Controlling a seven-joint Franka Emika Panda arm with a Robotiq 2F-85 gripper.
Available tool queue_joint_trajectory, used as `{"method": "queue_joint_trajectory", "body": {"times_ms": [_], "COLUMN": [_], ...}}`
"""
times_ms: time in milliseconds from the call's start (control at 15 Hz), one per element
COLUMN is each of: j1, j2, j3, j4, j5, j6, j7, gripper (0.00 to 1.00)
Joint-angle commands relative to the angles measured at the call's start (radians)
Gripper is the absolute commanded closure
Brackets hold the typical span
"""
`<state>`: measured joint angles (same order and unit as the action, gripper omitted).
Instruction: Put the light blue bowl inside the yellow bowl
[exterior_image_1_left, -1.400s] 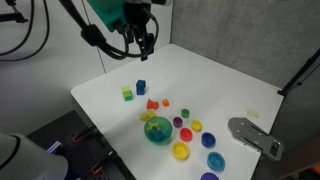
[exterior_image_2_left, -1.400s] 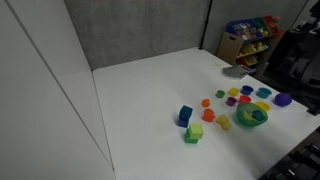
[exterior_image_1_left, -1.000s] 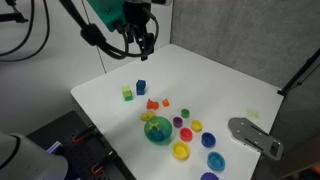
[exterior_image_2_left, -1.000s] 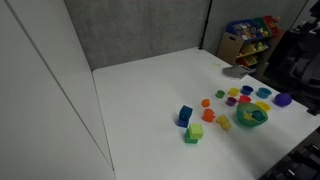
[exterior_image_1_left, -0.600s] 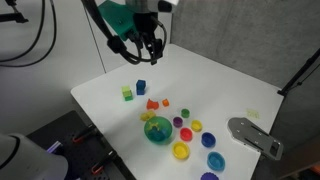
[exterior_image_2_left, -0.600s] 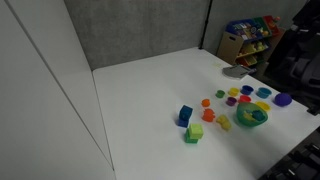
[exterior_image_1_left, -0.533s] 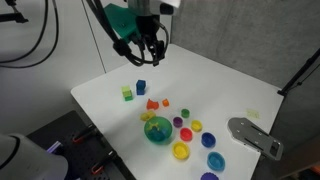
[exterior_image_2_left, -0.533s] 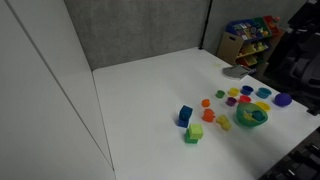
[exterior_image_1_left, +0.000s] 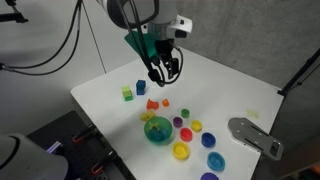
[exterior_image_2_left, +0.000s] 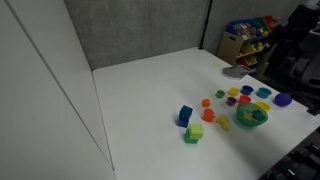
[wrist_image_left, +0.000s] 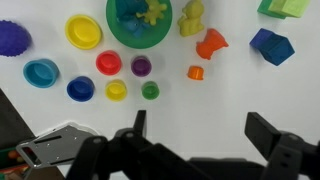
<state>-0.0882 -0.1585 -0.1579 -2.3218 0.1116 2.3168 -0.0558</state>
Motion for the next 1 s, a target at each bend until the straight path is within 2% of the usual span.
{"method": "queue_joint_trajectory", "body": {"times_ms": [0,600,933], "j1": [-0.024,-0.116,-0.206], "j2": [0.099,0.382,0.553], "j3": [-0.007,-0.029,-0.004], "j4": [0.046,0.152,0.272], "j5": [-0.012,0.002,0.011], "j6": [0.059,0.226,0.239], "j7": [-0.029,-0.198,-0.317], "gripper": [0.0,0.0,0.0]}}
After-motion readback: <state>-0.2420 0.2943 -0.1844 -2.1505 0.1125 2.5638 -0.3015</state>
